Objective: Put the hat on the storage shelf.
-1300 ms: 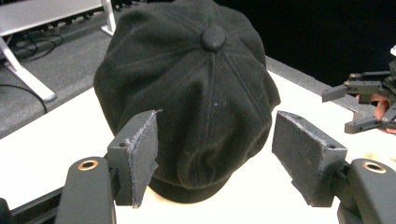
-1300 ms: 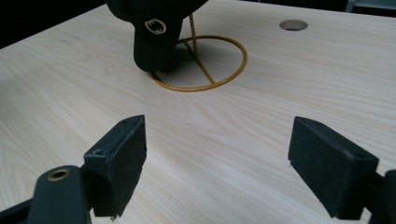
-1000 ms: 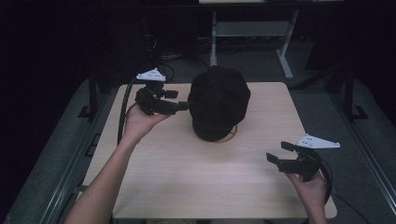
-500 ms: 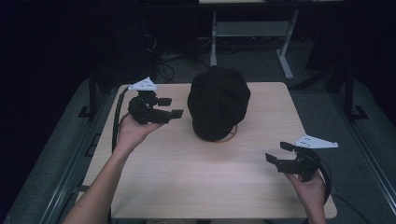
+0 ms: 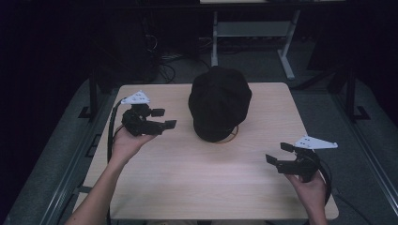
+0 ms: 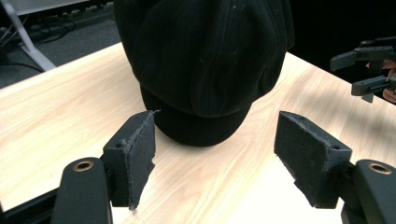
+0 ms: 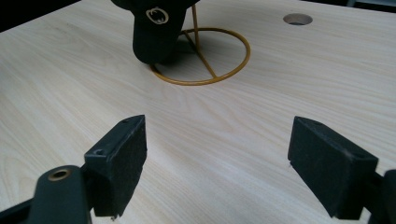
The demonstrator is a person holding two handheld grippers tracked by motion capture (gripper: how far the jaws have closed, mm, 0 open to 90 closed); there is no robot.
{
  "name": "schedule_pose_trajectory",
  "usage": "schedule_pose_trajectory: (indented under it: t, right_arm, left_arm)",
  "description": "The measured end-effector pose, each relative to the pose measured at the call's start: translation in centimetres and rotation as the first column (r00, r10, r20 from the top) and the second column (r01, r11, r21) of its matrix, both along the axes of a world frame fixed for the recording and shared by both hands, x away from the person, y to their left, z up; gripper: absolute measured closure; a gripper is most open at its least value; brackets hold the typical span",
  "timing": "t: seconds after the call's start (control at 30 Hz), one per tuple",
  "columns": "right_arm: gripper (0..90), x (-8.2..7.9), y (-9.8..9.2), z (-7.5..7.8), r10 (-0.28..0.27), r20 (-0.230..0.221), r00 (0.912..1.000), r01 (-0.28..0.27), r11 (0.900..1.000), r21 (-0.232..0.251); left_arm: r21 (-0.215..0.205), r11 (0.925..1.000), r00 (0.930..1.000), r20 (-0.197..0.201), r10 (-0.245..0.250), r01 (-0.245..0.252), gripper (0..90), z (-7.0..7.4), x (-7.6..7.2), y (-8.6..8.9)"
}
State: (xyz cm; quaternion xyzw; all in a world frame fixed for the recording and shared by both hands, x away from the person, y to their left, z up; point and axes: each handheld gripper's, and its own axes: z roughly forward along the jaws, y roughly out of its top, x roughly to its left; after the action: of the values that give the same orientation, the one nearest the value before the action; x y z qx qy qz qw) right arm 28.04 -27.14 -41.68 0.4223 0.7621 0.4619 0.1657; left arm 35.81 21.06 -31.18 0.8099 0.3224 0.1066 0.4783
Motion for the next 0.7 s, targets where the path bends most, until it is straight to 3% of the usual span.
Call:
schedule_pose_trajectory:
  t: [0.53,0.7]
  right_arm:
    - [19.2,0.0,0.0,-0.1,0.005,-0.005,1.0000,-0.005,1.000,-0.003]
    - [19.2,0.0,0.1,-0.2,0.005,-0.008,1.0000,-0.005,1.000,-0.006]
  left_arm:
    - [-0.021,0.9994,0.9996,-0.006,0.028,-0.028,27.6,-2.7,-1.7,1.5]
    - [-0.035,0.9986,0.9989,-0.025,0.039,-0.040,26.5,-3.8,-2.2,2.1]
